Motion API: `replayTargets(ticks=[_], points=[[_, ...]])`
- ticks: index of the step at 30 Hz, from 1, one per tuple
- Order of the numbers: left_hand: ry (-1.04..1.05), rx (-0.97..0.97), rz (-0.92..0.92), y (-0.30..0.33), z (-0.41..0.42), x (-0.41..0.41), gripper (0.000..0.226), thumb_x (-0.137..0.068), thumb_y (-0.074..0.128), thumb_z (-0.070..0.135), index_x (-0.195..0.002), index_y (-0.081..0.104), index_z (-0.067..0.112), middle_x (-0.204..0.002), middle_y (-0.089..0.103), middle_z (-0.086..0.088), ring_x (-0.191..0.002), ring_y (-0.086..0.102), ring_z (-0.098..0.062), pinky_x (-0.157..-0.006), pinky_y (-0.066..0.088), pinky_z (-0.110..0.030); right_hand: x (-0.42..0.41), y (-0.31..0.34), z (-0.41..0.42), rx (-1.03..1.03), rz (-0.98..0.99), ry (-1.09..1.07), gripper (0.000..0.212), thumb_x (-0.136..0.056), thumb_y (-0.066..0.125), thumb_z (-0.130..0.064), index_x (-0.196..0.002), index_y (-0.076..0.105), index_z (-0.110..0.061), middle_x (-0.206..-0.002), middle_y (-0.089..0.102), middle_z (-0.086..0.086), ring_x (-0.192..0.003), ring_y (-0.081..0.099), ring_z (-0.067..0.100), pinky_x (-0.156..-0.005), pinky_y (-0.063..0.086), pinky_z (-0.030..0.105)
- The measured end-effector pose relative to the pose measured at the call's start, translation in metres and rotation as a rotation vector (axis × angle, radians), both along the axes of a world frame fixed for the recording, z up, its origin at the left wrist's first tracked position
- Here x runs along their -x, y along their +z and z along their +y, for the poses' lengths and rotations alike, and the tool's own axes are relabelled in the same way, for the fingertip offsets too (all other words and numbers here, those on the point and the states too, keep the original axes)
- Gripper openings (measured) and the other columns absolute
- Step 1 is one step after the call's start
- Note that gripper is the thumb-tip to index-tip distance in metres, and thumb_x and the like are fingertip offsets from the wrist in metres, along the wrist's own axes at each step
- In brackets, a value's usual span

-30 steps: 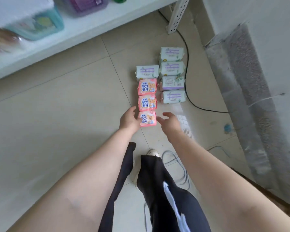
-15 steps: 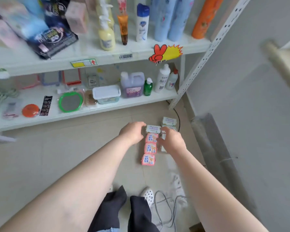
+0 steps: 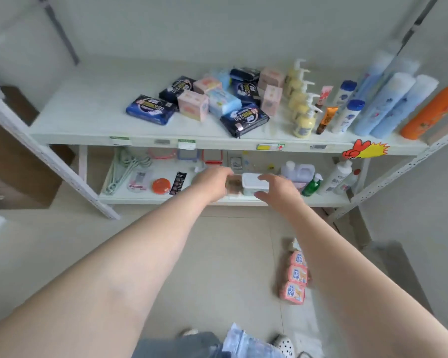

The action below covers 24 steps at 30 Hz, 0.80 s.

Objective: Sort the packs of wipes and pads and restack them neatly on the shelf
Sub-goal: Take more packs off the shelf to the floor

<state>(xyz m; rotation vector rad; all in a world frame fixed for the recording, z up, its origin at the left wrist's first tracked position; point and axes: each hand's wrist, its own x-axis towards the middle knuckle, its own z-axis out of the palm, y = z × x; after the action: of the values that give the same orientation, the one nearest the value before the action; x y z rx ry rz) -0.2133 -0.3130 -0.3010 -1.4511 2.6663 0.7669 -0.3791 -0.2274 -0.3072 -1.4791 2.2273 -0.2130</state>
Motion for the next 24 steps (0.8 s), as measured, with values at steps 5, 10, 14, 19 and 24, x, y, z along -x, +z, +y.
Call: replayTargets(ticks=[5, 10, 14, 19, 24], points=[[0.158, 0.052, 0.073, 0.032, -0.055, -0.088, 0.050, -0.084, 0.066, 0.015, -0.132, 0.055, 0.021, -0.130, 0.060, -0.003, -0.117, 0.056, -0.026, -0.096, 0.045, -0.032, -0.076, 0.034, -0.065, 0.034, 0.026, 0.096, 0.051, -0.088, 0.066, -0.034, -0.135, 0.053, -0.018, -0.128, 0.060, 0.013, -0.118, 0.054, 0.032, -0.092, 0.046, 0.036], [0.251, 0.029, 0.158, 0.038, -0.103, -0.123, 0.052, -0.084, 0.069, 0.021, -0.134, 0.053, 0.020, -0.130, 0.060, -0.006, -0.117, 0.056, -0.025, -0.099, 0.045, -0.036, -0.097, 0.046, -0.119, 0.049, 0.030, 0.116, 0.052, -0.089, 0.065, -0.034, -0.137, 0.050, -0.023, -0.135, 0.055, 0.009, -0.118, 0.054, 0.030, -0.091, 0.047, 0.036], [0.272, 0.014, 0.163, 0.035, -0.143, -0.123, 0.053, -0.086, 0.065, 0.023, -0.137, 0.050, 0.022, -0.129, 0.059, -0.006, -0.115, 0.057, -0.025, -0.098, 0.045, -0.035, -0.091, 0.044, -0.170, 0.054, 0.048, 0.135, 0.052, -0.090, 0.065, -0.035, -0.138, 0.049, -0.023, -0.137, 0.054, 0.007, -0.121, 0.052, 0.028, -0.089, 0.043, 0.032], [0.308, -0.022, 0.210, 0.035, -0.208, -0.105, 0.052, -0.088, 0.064, 0.025, -0.137, 0.049, 0.018, -0.133, 0.057, -0.007, -0.120, 0.055, -0.023, -0.100, 0.042, -0.031, -0.066, 0.039, -0.234, 0.071, 0.027, 0.093, 0.054, -0.090, 0.064, -0.036, -0.139, 0.047, -0.020, -0.133, 0.056, 0.011, -0.120, 0.053, 0.031, -0.095, 0.046, 0.037], [0.370, -0.125, 0.317, 0.033, -0.260, -0.076, 0.051, -0.088, 0.065, 0.027, -0.136, 0.052, 0.015, -0.133, 0.057, -0.010, -0.119, 0.057, -0.023, -0.101, 0.044, -0.033, -0.031, 0.025, -0.277, 0.101, -0.085, -0.190, 0.049, -0.091, 0.061, -0.035, -0.134, 0.051, -0.016, -0.123, 0.062, 0.015, -0.108, 0.059, 0.033, -0.078, 0.046, 0.031]])
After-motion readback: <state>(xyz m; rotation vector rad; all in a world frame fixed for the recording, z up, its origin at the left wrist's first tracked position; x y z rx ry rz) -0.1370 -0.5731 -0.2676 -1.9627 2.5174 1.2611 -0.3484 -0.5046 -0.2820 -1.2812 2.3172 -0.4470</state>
